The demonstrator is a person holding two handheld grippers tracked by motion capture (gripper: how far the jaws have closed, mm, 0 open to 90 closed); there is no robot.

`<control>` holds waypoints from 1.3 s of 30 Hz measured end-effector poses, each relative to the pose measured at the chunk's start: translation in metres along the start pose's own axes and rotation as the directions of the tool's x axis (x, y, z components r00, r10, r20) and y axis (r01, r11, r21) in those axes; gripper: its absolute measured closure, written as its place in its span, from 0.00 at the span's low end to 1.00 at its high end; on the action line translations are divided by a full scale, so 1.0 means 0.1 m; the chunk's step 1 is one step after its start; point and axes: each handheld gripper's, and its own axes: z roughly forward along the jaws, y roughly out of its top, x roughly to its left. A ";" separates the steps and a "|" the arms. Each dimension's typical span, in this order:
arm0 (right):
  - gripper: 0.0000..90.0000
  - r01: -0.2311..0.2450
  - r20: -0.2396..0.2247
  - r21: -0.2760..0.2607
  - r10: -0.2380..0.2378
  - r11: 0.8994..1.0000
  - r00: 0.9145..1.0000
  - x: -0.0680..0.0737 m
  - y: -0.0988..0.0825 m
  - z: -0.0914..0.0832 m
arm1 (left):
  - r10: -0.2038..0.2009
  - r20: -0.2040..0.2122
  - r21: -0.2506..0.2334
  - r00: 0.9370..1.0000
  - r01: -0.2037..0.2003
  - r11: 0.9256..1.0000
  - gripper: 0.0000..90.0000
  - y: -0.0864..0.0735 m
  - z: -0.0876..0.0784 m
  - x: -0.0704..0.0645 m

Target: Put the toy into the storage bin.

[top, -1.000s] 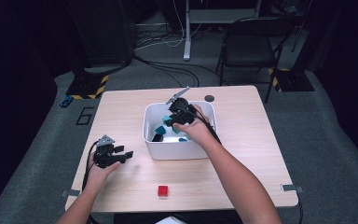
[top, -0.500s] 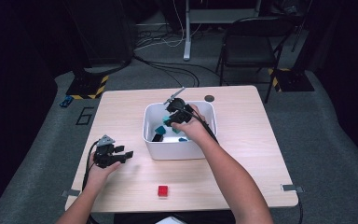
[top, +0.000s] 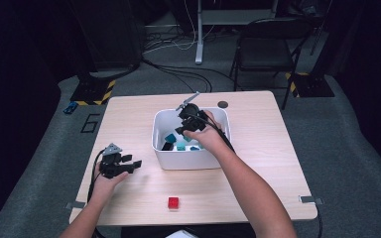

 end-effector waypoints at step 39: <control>0.61 0.149 -0.043 -0.168 -0.159 0.974 0.986 0.70 -0.54 -0.86 | 0.006 -0.005 0.023 1.000 -0.006 1.000 0.46 -0.01 0.01 -0.01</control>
